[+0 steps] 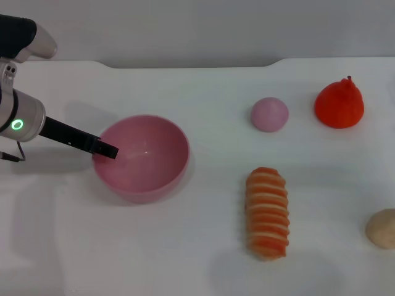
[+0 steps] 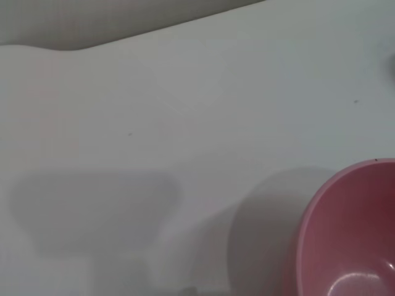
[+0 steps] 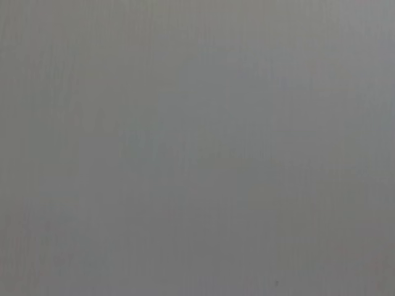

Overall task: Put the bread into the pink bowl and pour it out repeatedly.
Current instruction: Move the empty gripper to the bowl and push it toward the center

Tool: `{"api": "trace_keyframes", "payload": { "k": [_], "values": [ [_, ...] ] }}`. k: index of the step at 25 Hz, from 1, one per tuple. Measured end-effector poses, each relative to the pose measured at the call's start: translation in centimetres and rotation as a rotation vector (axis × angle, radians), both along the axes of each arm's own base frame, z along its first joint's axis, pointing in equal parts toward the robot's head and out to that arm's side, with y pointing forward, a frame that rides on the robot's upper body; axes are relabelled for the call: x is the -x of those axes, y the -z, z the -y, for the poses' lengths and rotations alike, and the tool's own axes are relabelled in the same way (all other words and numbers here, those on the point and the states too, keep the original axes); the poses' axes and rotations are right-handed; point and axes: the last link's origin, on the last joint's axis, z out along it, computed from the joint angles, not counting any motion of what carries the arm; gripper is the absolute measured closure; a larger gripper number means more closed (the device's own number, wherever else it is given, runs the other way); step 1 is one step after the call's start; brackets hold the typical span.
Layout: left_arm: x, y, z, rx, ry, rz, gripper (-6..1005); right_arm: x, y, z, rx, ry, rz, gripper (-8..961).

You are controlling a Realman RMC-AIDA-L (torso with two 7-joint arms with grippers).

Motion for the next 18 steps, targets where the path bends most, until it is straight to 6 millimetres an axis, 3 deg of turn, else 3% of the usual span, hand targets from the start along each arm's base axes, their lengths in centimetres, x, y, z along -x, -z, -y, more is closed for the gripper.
{"api": "trace_keyframes", "payload": {
  "k": [5,13,18],
  "values": [
    [0.0,0.0,-0.01,0.0,0.001,-0.001,276,0.15,-0.01,-0.12,0.0,-0.004,0.0,256],
    [0.06,-0.12,-0.09,-0.01,-0.001,0.003,368,0.19,0.01,-0.16,0.0,-0.005,0.0,256],
    [0.1,-0.06,-0.15,-0.018,-0.001,0.0,483,0.15,0.02,-0.14,0.001,-0.004,0.0,257]
  ]
}}
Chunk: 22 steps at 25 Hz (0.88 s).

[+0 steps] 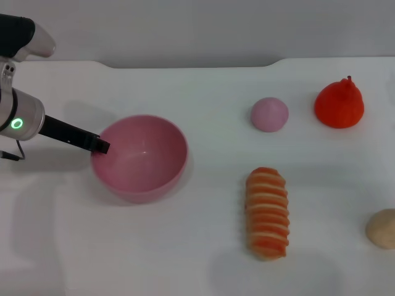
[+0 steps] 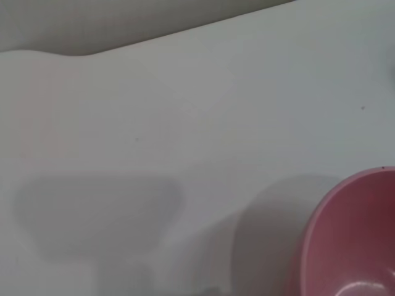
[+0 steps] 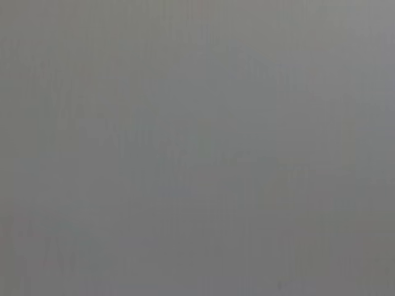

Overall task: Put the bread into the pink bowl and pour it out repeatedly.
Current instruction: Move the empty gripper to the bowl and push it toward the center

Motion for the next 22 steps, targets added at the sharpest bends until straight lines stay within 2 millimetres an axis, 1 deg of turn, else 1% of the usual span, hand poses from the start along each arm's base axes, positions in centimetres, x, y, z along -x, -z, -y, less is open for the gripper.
{"api": "trace_keyframes", "payload": {
  "k": [6,11,17,22],
  "values": [
    [-0.01,0.03,-0.06,-0.003,-0.001,0.0,621,-0.09,-0.01,0.05,-0.001,0.004,-0.002,257],
    [-0.01,0.01,-0.13,-0.008,-0.001,0.0,852,-0.17,-0.03,0.08,-0.003,0.007,-0.004,257],
    [-0.1,0.04,-0.25,-0.016,0.003,0.002,954,-0.21,-0.04,0.11,-0.003,0.008,-0.004,257],
    [-0.23,-0.05,-0.33,-0.021,0.006,0.005,953,-0.21,-0.02,0.13,-0.003,0.008,-0.005,257]
  ]
}}
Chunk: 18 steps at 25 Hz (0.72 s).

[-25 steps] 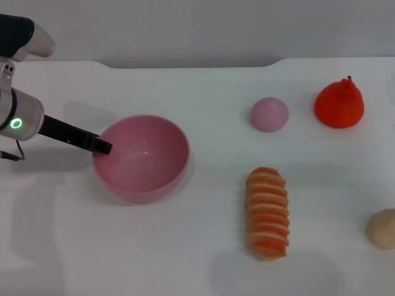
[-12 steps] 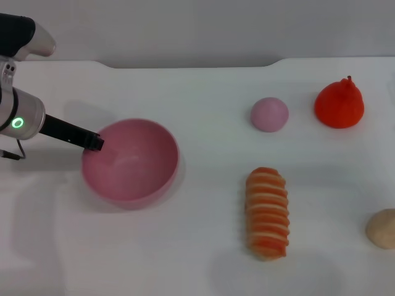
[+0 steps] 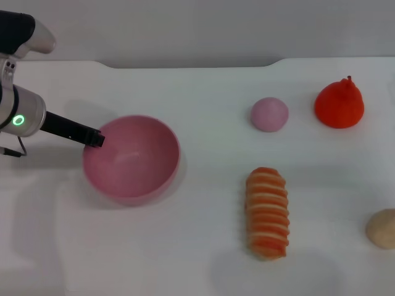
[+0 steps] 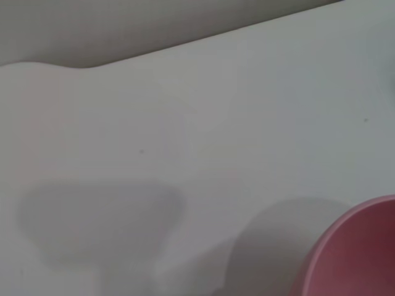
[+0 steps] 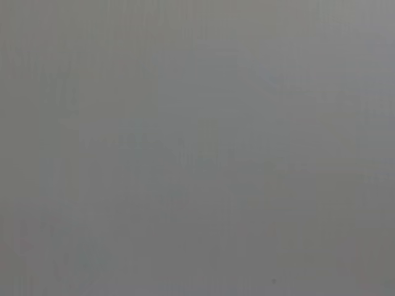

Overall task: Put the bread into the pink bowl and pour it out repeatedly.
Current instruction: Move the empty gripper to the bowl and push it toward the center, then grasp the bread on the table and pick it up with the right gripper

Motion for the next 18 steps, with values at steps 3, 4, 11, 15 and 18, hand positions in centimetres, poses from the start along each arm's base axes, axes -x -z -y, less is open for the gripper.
{"api": "trace_keyframes", "payload": {
  "k": [3,4,11,15,18],
  "values": [
    [-0.1,-0.2,-0.1,-0.008,0.001,0.003,954,0.0,0.1,0.0,0.001,0.0,-0.001,257],
    [-0.1,-0.3,-0.1,-0.011,0.002,0.004,954,0.0,0.1,0.0,0.002,0.0,-0.001,257],
    [-0.4,-0.7,-0.4,-0.024,0.012,0.001,954,0.0,0.5,-0.9,0.052,0.023,-0.049,257],
    [-0.4,-2.2,-0.8,-0.083,0.011,0.01,954,0.9,1.5,-2.8,0.175,0.051,-0.072,257],
    [0.0,-2.4,-0.6,-0.091,0.001,0.016,954,2.3,2.2,-4.3,0.27,0.072,-0.045,257]
  ]
}}
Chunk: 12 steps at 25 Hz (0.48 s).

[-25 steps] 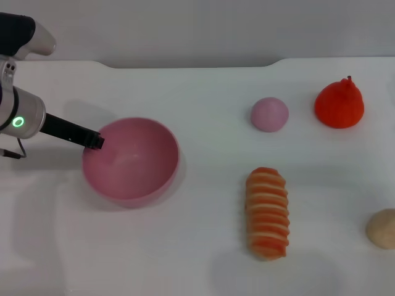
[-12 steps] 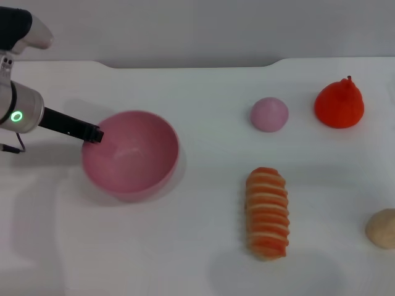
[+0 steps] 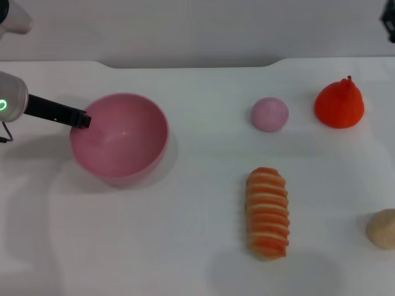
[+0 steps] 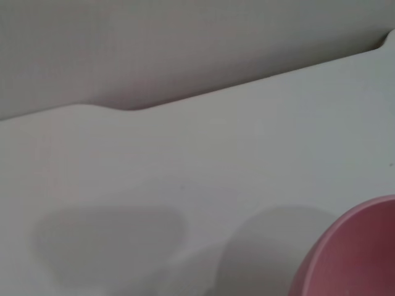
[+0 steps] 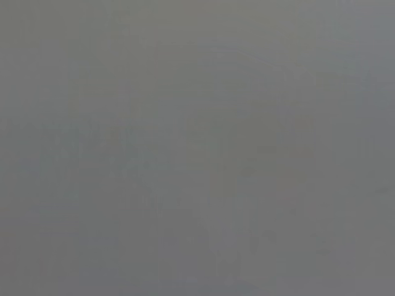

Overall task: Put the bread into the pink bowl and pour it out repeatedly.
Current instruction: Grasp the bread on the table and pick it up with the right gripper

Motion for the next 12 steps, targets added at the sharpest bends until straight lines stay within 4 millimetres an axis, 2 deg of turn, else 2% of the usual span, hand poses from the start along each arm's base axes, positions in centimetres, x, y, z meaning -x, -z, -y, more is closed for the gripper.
{"api": "trace_keyframes", "payload": {
  "k": [6,12],
  "values": [
    [0.2,0.0,0.1,-0.001,-0.004,0.0,953,4.1,0.2,-2.2,0.152,0.023,0.101,257],
    [0.8,-0.2,0.3,-0.013,-0.012,-0.006,953,8.5,0.2,-3.1,0.274,0.071,0.229,258]
  ]
}}
